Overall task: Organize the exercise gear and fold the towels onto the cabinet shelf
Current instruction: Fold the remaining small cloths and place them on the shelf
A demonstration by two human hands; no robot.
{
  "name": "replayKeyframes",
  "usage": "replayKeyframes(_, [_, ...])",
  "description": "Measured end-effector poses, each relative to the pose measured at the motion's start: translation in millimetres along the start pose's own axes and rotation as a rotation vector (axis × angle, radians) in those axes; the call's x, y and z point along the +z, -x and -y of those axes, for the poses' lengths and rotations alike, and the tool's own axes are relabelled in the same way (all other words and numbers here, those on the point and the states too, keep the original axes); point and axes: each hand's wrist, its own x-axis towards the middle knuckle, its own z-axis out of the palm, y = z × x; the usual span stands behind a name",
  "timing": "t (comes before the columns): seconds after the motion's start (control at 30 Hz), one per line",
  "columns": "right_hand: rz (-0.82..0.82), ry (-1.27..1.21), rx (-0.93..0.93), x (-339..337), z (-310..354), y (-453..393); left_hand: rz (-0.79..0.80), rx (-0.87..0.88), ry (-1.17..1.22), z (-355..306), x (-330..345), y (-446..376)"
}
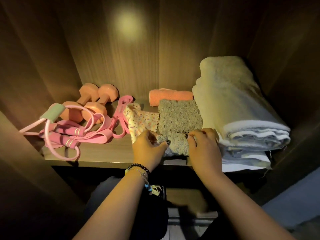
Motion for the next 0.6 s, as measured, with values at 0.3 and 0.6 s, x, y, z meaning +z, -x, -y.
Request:
replayKeyframes(0.3, [-0.024,0.321,-0.381,23,-11,3,-0.052,0.064,-0.139,2,33,-34])
replayKeyframes(0.6, [-0.088,-0.017,-0.32,48,-19,-22,-0.316,0.11,-0.312,0,12,-42])
